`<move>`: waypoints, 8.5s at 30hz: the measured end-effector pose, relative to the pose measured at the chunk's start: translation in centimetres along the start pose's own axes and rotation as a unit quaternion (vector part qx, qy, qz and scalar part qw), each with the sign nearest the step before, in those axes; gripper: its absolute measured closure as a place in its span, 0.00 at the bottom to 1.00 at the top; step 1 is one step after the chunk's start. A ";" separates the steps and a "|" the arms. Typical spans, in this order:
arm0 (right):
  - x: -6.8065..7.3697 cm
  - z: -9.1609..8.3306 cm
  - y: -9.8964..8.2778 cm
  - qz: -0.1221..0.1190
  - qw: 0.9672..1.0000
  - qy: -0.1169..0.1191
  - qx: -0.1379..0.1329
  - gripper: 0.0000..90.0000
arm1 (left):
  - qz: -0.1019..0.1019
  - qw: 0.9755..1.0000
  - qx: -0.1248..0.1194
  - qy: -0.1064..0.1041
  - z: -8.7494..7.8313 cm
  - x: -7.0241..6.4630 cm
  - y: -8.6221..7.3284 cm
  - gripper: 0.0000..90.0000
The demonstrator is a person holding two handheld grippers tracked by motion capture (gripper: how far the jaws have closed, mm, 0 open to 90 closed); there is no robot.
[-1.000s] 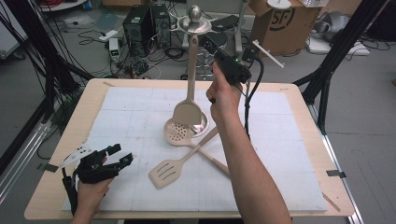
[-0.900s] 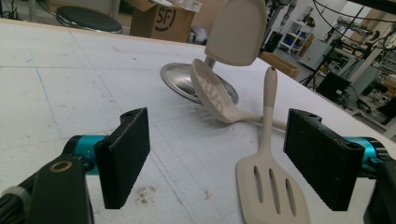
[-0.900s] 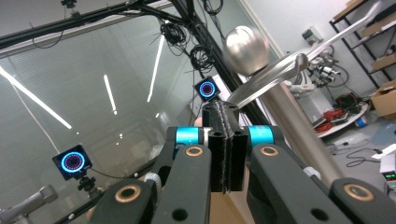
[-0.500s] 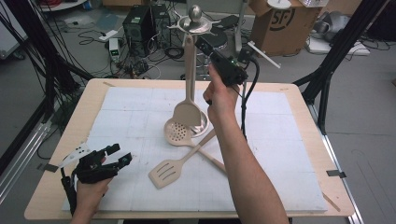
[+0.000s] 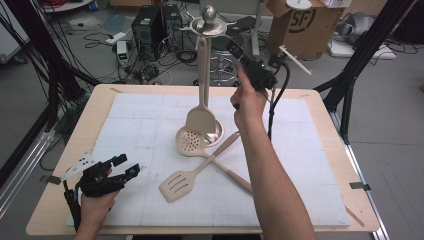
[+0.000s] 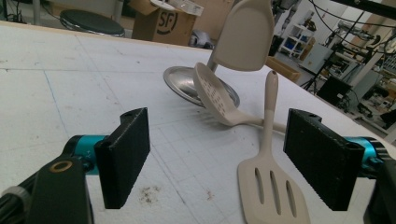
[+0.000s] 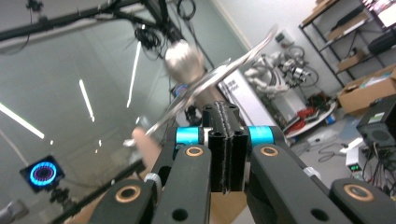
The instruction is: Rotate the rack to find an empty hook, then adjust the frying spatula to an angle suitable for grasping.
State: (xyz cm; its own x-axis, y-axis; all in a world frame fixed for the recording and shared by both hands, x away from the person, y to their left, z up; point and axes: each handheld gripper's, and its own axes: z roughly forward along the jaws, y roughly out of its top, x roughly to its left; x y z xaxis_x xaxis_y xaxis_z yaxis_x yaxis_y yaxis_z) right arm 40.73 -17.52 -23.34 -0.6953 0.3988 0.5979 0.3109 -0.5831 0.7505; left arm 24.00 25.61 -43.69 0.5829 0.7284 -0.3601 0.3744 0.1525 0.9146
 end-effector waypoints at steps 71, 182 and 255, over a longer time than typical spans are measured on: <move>5.2 4.0 -3.0 -0.064 0.996 0.040 0.043 1.00 | -0.002 1.000 0.003 0.002 0.0 -0.1 -0.2 0.26; -1.7 -18.4 -6.7 -0.122 0.977 -0.117 0.130 0.23 | -0.004 0.999 0.035 -0.010 1.7 -0.6 -0.9 0.26; -5.1 -25.8 -11.4 -0.105 0.968 -0.172 0.150 0.24 | -0.034 0.987 0.077 -0.134 8.9 -4.2 0.6 0.47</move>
State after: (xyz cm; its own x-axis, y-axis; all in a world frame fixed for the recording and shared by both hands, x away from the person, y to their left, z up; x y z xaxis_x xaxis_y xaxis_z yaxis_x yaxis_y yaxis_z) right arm 24.02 -31.22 -42.23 -0.5222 0.7292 0.4423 0.3967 -0.2514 0.8828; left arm 28.12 16.69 -43.28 0.7152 0.5131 -0.4746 0.5127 0.0763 0.8552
